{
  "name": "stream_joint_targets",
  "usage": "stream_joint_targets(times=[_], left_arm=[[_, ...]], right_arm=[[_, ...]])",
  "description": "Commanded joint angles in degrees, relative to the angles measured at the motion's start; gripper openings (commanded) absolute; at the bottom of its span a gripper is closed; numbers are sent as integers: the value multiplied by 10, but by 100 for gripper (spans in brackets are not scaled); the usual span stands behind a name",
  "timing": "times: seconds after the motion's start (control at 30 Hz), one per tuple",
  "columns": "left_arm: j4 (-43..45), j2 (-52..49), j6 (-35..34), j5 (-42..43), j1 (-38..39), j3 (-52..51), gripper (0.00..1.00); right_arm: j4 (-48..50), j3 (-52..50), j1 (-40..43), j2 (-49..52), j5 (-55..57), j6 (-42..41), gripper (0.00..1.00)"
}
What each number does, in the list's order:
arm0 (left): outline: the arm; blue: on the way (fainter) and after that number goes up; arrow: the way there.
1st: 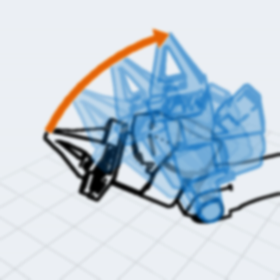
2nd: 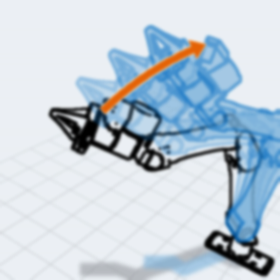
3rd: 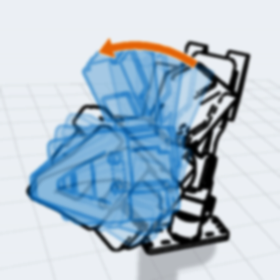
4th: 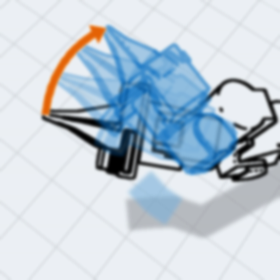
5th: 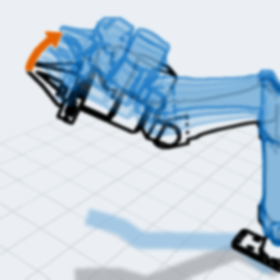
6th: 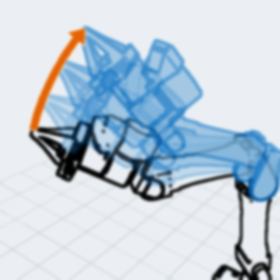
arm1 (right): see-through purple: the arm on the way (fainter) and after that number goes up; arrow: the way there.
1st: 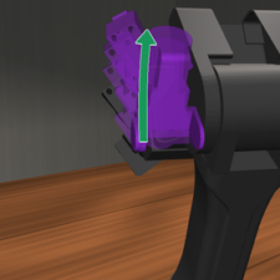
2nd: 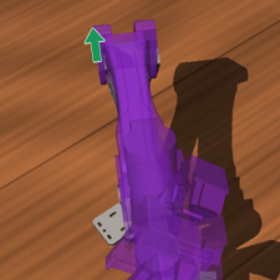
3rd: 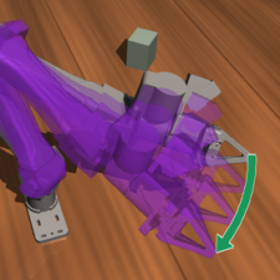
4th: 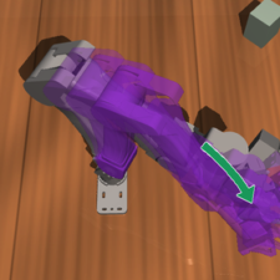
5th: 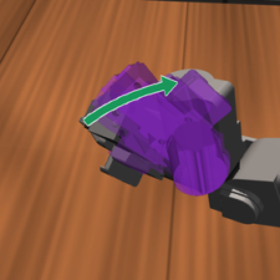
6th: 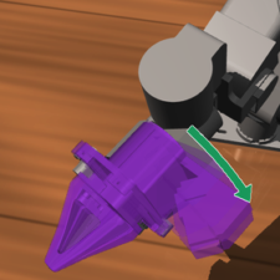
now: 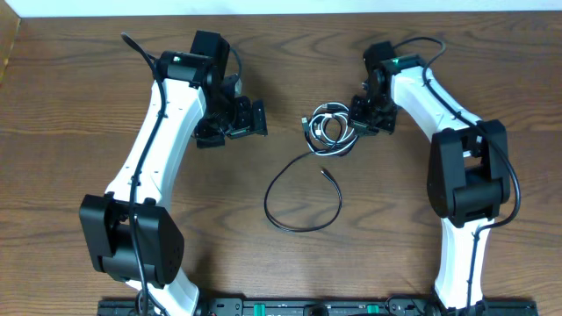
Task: Untangle cables
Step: 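Lift the black cable with the right gripper, pulling it up and right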
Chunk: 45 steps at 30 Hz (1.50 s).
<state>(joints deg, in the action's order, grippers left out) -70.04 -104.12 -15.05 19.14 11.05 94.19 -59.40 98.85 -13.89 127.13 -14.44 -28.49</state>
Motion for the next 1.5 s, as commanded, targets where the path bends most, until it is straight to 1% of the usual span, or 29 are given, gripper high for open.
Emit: stream_joint_targets(times=[0.0, 0.13, 0.2, 0.4, 0.6, 0.67, 0.8, 0.9, 0.97, 1.03, 1.13, 1.23, 1.33, 1.47], left_arm=[[0, -4, -3, -8, 1, -2, 98], [1, -4, -3, -8, 1, -2, 98], [1, -4, -3, -8, 1, -2, 98], [1, -4, -3, -8, 1, -2, 98], [1, -4, -3, -8, 1, -2, 98], [1, -4, -3, -8, 1, -3, 98], [1, -4, -3, -8, 1, -3, 98], [1, -4, -3, -8, 1, -3, 98], [1, -4, -3, -8, 1, -3, 98], [1, -4, -3, -8, 1, -3, 98], [1, -4, -3, -8, 1, -3, 97], [2, -4, -3, -8, 1, -3, 98], [1, -4, -3, -8, 1, -3, 98], [1, -4, -2, -5, 1, -3, 98]], right_arm=[[-17, 48, 10, -79, -28, 15, 1], [-9, 74, 5, -170, -114, 57, 1], [7, 74, 4, -214, -152, 56, 1], [78, 74, -10, -325, -218, 56, 1], [121, 74, -17, -381, -215, 56, 1], [144, 74, -17, -388, -215, 38, 1], [260, 74, -12, -409, -236, -59, 1], [387, 74, -2, -430, -248, -123, 1], [461, 74, 2, -445, -247, -144, 1], [529, 74, 4, -461, -247, -148, 1], [591, 74, 12, -485, -226, -147, 1], [576, 74, 21, -508, -178, -139, 1], [522, 74, 22, -520, -150, -136, 1], [442, 73, 22, -518, -146, -136, 1]])
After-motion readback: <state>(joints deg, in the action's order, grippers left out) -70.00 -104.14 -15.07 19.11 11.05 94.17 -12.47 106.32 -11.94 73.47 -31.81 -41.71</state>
